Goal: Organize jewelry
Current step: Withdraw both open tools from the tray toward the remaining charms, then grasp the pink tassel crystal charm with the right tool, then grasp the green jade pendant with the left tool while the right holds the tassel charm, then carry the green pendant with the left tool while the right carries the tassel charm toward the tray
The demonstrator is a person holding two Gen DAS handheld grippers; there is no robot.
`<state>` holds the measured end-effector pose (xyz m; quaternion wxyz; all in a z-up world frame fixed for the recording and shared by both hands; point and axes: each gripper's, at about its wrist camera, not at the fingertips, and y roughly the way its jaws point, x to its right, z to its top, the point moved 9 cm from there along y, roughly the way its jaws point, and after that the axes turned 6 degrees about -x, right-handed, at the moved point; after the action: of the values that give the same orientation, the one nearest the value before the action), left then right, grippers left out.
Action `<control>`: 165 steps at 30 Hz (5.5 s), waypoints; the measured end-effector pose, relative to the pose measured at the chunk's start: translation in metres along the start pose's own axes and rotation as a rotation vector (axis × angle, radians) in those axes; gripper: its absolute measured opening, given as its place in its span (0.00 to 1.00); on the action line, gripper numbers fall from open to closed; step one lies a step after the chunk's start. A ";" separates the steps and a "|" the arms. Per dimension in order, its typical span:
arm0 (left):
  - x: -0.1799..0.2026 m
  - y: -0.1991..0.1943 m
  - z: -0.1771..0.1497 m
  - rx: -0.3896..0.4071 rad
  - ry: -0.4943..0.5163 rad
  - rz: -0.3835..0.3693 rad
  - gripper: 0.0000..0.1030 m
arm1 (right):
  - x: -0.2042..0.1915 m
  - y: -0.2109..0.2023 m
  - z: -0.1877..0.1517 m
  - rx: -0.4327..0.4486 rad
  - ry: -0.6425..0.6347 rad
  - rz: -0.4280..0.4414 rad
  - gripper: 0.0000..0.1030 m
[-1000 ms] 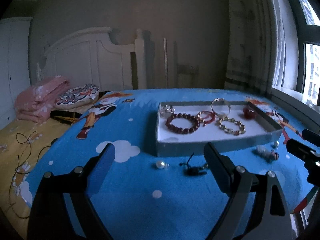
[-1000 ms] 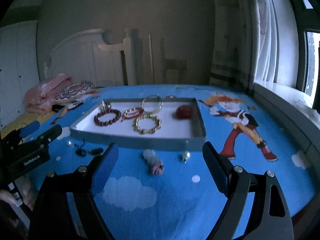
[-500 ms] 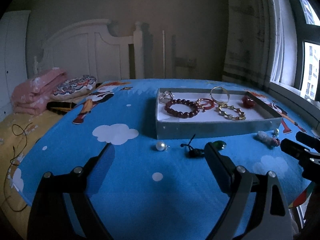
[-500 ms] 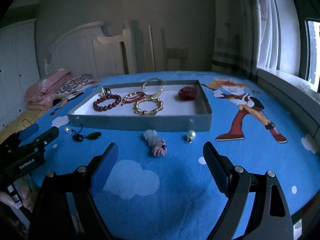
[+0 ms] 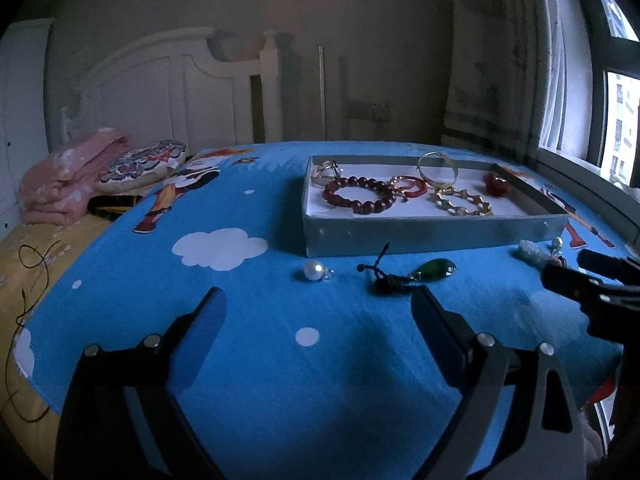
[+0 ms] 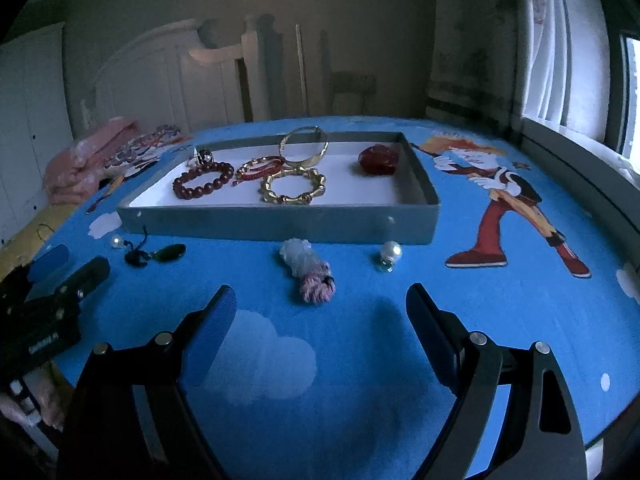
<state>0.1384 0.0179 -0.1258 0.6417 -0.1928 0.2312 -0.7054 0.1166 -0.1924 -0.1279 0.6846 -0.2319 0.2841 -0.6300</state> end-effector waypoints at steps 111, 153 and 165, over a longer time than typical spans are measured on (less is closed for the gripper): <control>0.081 0.015 -0.005 -0.133 0.191 -0.202 0.25 | -0.009 -0.004 -0.009 0.030 -0.027 0.043 0.22; 0.067 -0.003 0.003 -0.013 0.128 -0.169 0.07 | -0.020 -0.020 -0.015 0.096 -0.131 0.028 0.20; 0.066 -0.036 0.031 0.084 0.129 -0.151 0.07 | -0.033 -0.036 -0.005 0.118 -0.137 0.044 0.20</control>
<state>0.1194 -0.0477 -0.0815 0.5782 -0.1367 0.2269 -0.7717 0.0858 -0.1628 -0.1042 0.7285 -0.2271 0.2040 -0.6132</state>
